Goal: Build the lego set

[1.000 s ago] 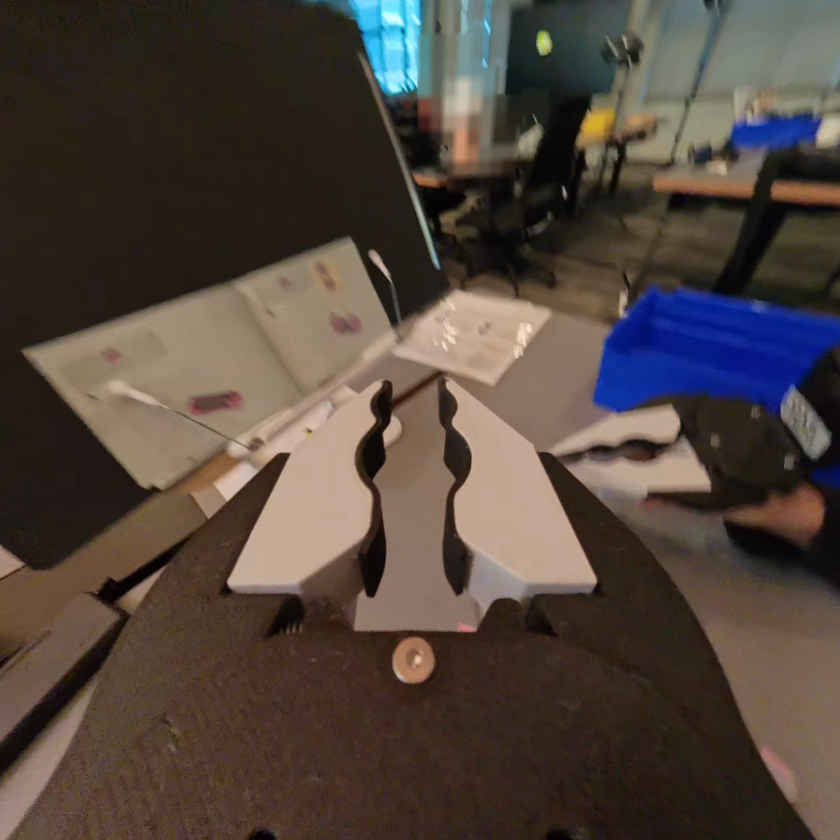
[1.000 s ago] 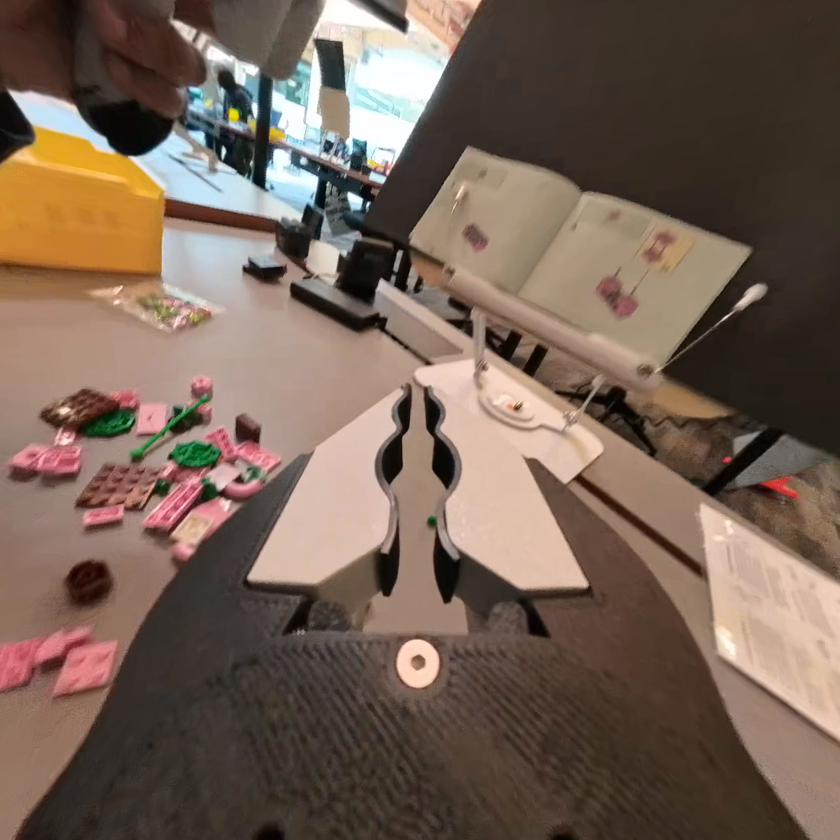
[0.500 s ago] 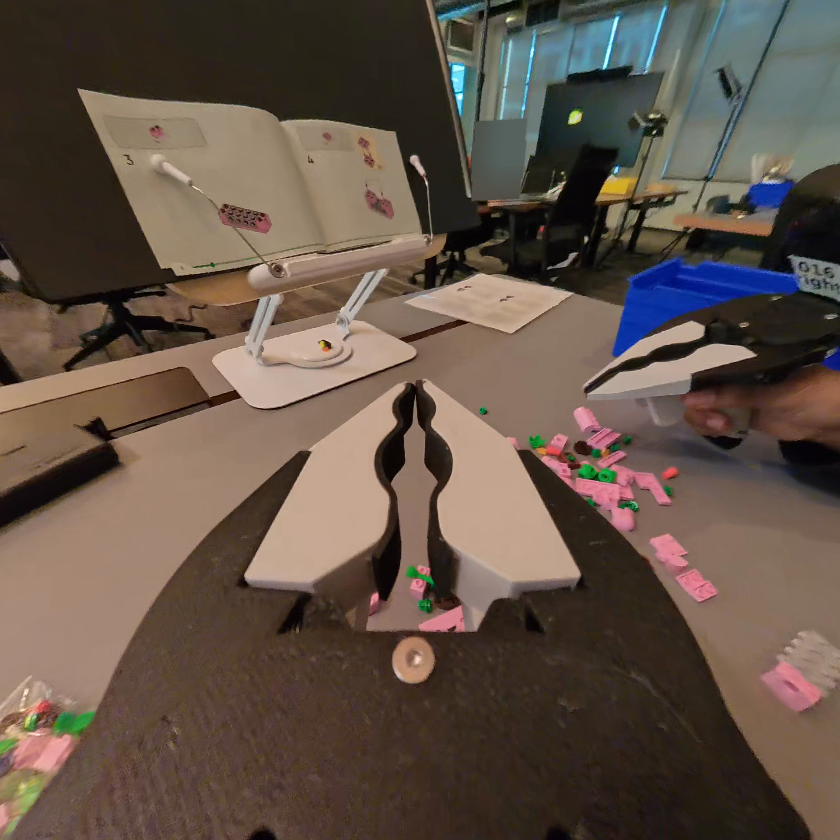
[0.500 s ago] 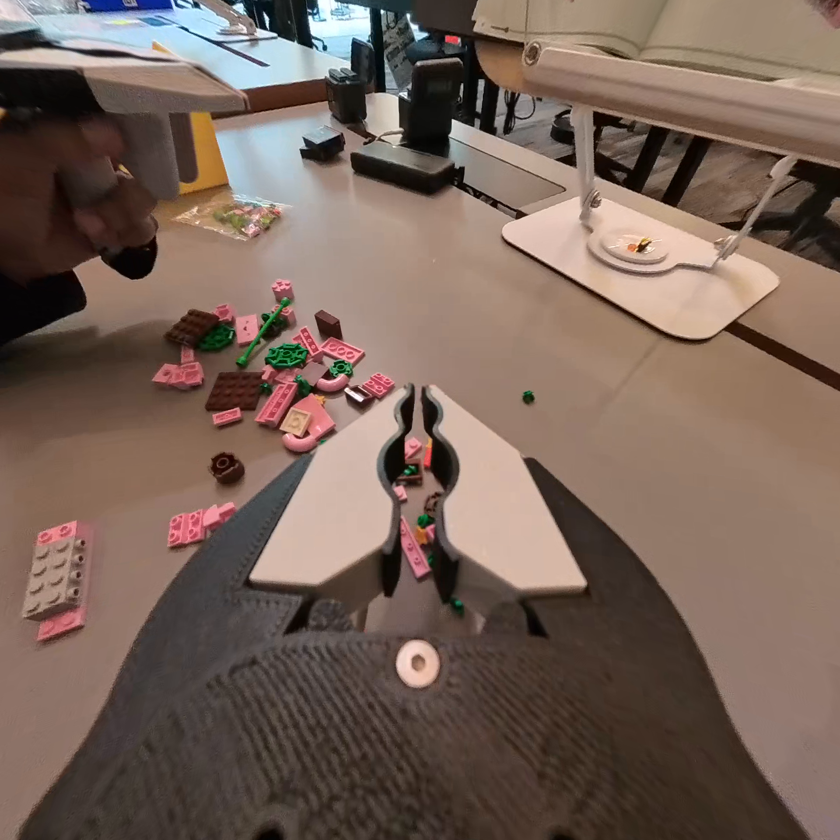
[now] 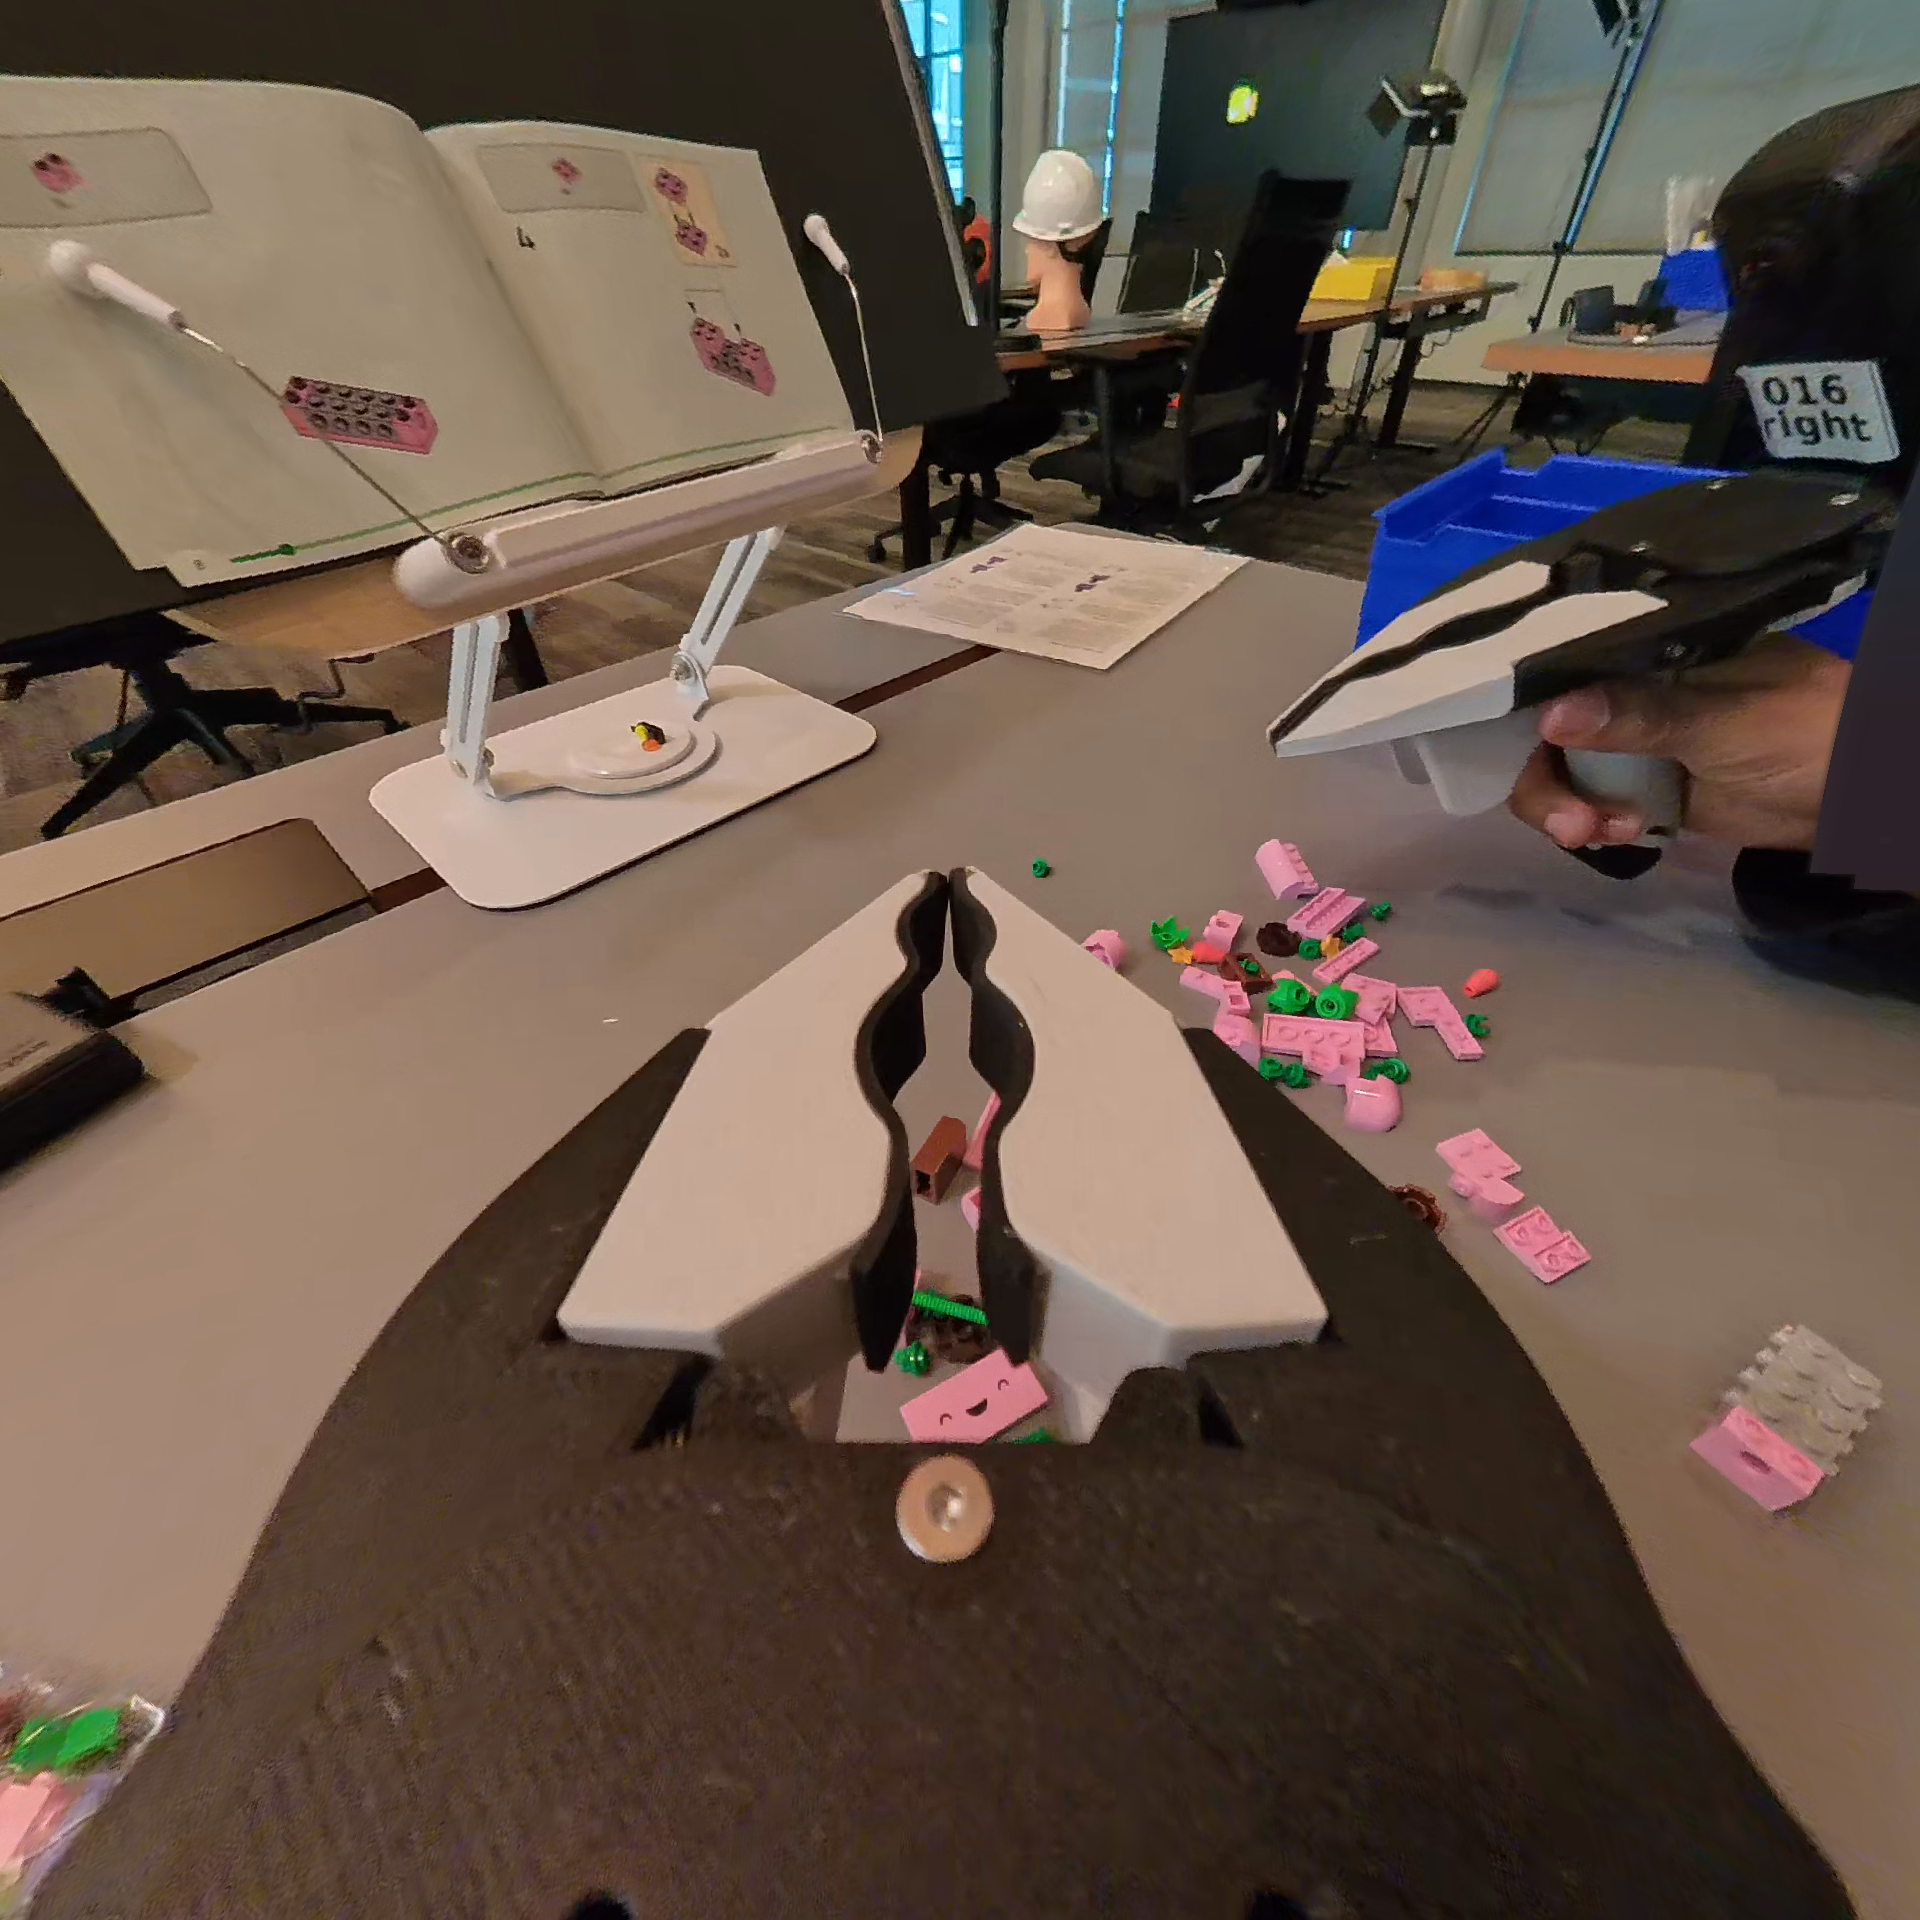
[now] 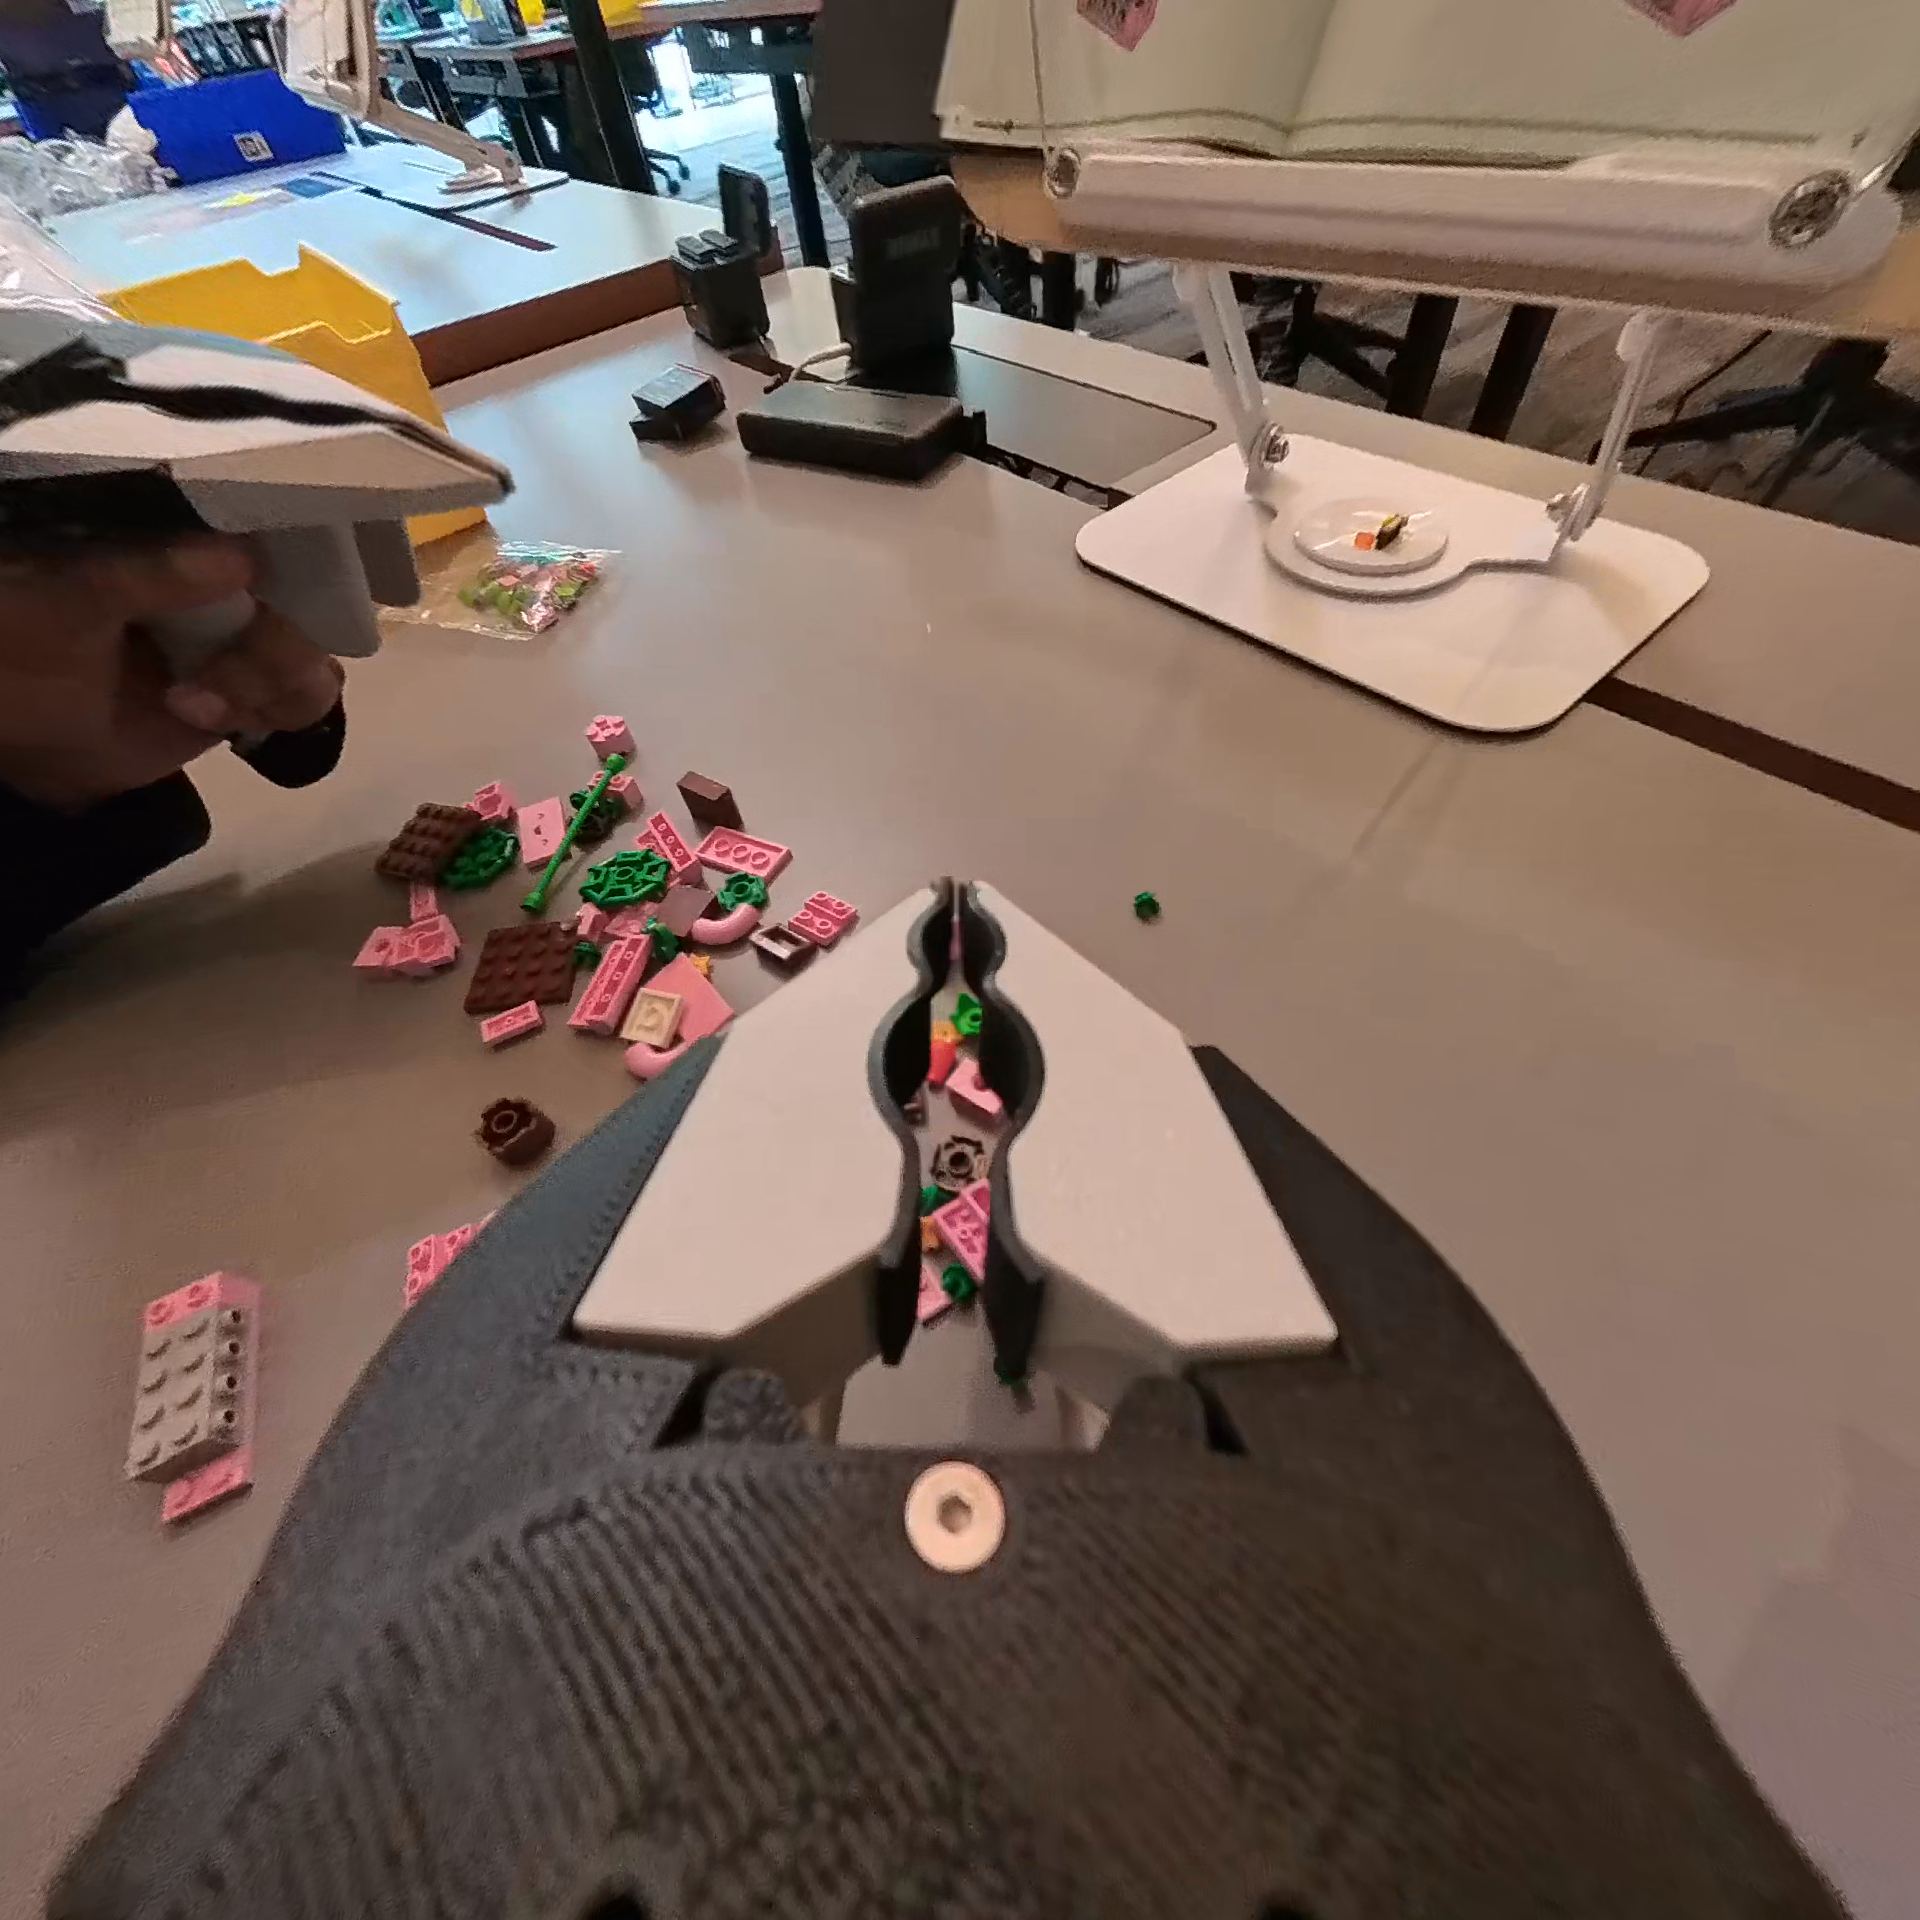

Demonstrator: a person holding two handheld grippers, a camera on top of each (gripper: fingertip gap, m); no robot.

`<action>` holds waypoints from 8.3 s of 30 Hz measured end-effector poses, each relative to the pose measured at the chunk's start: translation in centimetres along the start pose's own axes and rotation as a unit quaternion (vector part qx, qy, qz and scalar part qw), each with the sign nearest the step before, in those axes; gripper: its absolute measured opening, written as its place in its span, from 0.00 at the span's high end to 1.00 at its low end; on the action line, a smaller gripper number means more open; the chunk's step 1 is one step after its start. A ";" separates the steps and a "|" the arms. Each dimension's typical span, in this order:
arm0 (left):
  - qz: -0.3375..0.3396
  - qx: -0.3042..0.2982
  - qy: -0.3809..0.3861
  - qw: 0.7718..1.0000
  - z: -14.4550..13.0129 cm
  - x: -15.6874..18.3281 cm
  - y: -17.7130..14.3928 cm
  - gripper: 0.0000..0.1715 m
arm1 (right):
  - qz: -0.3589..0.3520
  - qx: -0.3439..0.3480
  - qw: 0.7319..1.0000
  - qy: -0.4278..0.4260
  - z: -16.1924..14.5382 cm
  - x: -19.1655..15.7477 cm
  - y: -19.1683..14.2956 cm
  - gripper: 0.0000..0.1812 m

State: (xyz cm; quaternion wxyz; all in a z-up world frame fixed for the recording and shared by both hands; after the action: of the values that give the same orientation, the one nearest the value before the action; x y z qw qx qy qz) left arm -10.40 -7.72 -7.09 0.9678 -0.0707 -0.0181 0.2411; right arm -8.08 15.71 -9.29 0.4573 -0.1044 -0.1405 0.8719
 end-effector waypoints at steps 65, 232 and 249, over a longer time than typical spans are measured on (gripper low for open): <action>0.010 -0.005 -0.065 0.998 -0.9 -0.6 0.4 1.00 | -0.039 -0.093 0.990 -0.101 -4.8 0.4 -0.4 0.80; -0.380 -0.300 0.101 0.869 -8.4 16.8 0.3 0.89 | 0.186 -0.268 0.915 -0.238 -8.2 -15.4 -5.4 0.92; -0.381 -0.306 0.097 0.867 -8.6 16.7 0.3 0.90 | 0.207 -0.317 0.874 -0.305 -7.6 -15.9 -4.4 0.92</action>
State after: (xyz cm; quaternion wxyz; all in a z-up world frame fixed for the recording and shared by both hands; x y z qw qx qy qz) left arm 4.87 -0.75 -15.61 0.9112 -0.3739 -0.0225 -0.1715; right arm 6.60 6.06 -14.08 0.1430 0.0005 -0.5173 0.8438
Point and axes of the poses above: each gripper's, where its closed fingertips meet, y out along the fingers, z out of its top, x = y × z across the jaws, the point moved 6 cm from there along -y, back along the fingers, and after that the axes turned 6 degrees about -z, right-handed, at the moved point
